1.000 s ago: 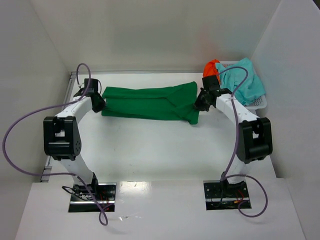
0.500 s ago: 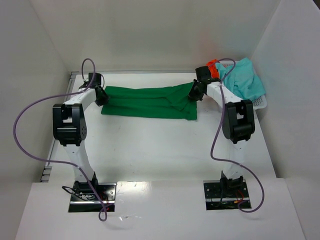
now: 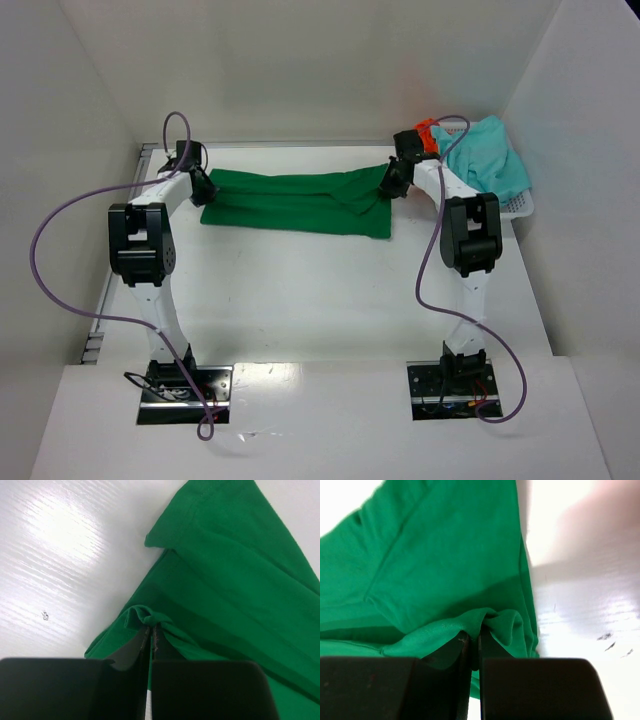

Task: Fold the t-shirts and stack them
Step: Fold the other side of the tshirt into a rectangle

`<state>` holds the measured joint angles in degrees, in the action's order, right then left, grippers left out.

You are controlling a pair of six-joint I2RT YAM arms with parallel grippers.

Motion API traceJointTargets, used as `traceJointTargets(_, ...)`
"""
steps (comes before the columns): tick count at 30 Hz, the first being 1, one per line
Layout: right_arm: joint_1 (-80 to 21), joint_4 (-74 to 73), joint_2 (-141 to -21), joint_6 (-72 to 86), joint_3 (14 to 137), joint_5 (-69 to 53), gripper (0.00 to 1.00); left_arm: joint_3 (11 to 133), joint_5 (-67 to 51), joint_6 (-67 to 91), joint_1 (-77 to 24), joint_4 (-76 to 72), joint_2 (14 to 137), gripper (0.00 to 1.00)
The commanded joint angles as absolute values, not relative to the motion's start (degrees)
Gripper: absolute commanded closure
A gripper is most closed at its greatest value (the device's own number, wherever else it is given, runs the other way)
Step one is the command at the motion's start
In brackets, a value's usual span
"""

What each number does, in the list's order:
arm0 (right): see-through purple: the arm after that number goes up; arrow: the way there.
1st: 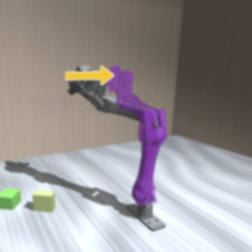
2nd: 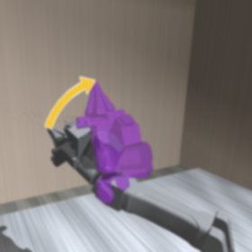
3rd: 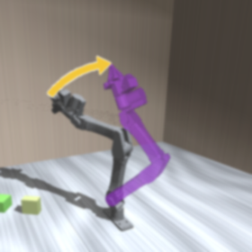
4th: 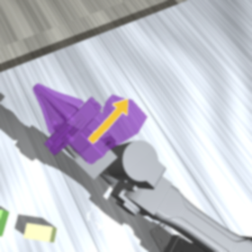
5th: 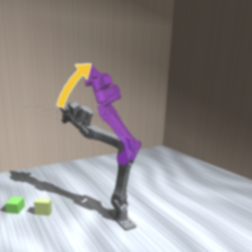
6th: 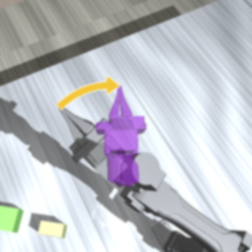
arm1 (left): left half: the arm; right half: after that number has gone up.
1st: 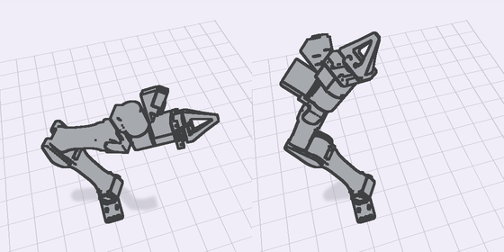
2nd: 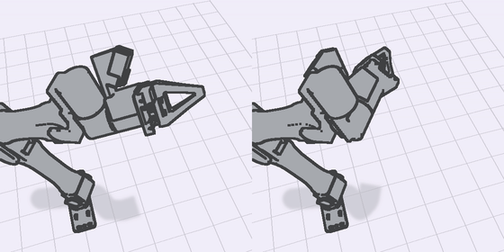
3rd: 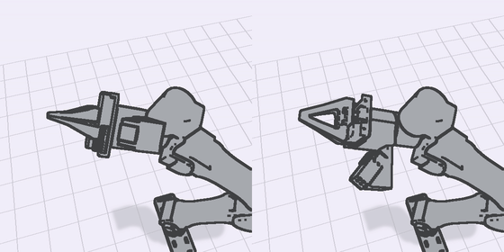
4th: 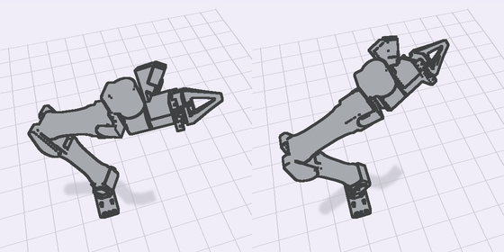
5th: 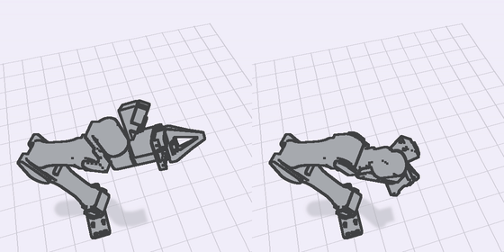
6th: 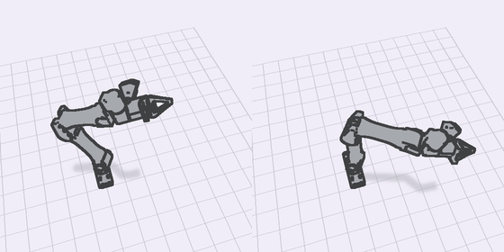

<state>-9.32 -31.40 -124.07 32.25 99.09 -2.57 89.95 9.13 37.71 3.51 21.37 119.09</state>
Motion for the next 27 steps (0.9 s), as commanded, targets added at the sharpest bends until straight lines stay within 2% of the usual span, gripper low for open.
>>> traceJointTargets(1, -8.4, -31.0, -125.7, 31.0, 103.3, -2.4, 0.91, 92.3, 10.4, 37.0, 4.0, 20.0, 120.1, 1.0)
traceJointTargets(19, -8.4, -31.6, -131.9, 30.0, 107.8, -2.9, 0.91, 97.0, 11.0, 35.9, 4.5, 20.0, 123.8, 1.0)
traceJointTargets(27, -8.4, -31.6, -132.5, 30.0, 108.4, -2.9, 0.93, 98.9, 10.5, 34.8, 4.5, 20.0, 124.9, 0.87)
